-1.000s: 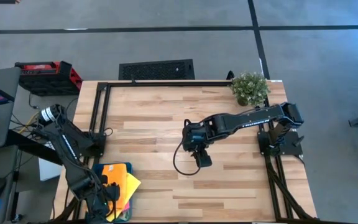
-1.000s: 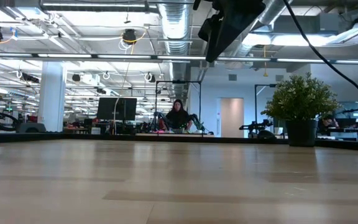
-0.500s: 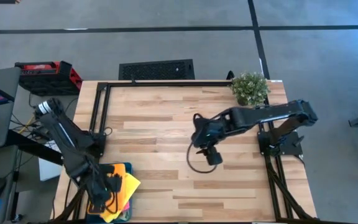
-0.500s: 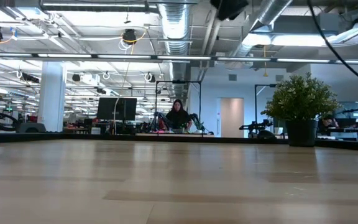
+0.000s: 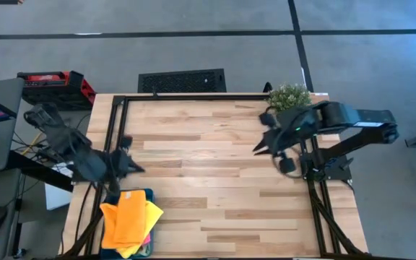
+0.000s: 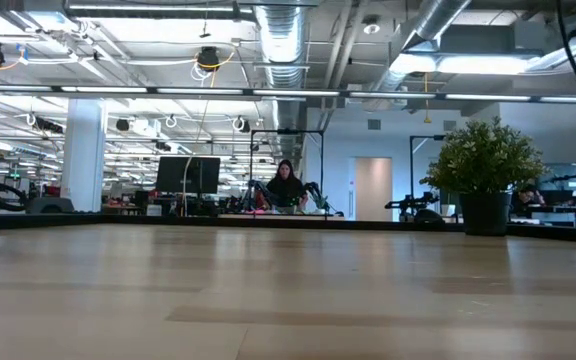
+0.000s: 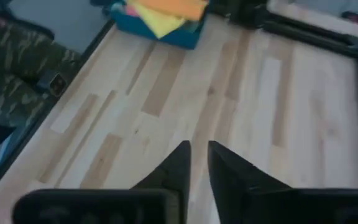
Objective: Fold microfiber towels
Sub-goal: Return to Home Position
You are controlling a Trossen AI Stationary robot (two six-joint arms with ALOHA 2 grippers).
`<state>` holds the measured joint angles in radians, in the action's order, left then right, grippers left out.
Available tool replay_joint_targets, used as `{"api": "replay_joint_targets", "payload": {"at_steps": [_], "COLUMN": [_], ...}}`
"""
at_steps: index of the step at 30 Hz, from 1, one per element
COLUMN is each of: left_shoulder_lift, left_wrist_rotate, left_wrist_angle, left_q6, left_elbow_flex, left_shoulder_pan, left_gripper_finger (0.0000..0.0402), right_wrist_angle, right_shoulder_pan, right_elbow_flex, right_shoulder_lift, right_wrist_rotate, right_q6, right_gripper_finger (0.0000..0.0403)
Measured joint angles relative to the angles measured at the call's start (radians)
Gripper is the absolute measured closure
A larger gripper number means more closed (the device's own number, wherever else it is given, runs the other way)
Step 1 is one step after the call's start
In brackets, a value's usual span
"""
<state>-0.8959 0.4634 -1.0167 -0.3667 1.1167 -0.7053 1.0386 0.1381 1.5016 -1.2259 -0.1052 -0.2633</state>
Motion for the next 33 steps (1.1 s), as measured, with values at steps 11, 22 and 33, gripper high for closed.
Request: {"api": "replay_joint_targets", "payload": {"at_steps": [11, 22, 33], "left_shoulder_lift": [0.378, 0.694, 0.891], "left_wrist_rotate": [-0.011, 0.114, 0.118], "left_wrist_angle": [0.149, 0.331, 0.49], "left_q6": [0.2, 0.305, 0.375], "left_elbow_flex": [-0.175, -0.396, -0.576], "left_shoulder_pan": [0.195, 0.217, 0.217], "left_gripper_finger": [0.0401, 0.0401, 0.0401], "right_wrist_angle": [-0.307, -0.622, -1.004], "right_shoulder_pan": [-0.135, -0.192, -0.191], "right_elbow_flex": [-0.399, -0.729, -1.036], "right_shoulder_lift": [0.407, 0.663, 0.71], "right_wrist_rotate": [0.001, 0.001, 0.0], "right_q6": [0.038, 0.145, 0.214], "right_gripper_finger": [0.0396, 0.0383, 0.0384]}}
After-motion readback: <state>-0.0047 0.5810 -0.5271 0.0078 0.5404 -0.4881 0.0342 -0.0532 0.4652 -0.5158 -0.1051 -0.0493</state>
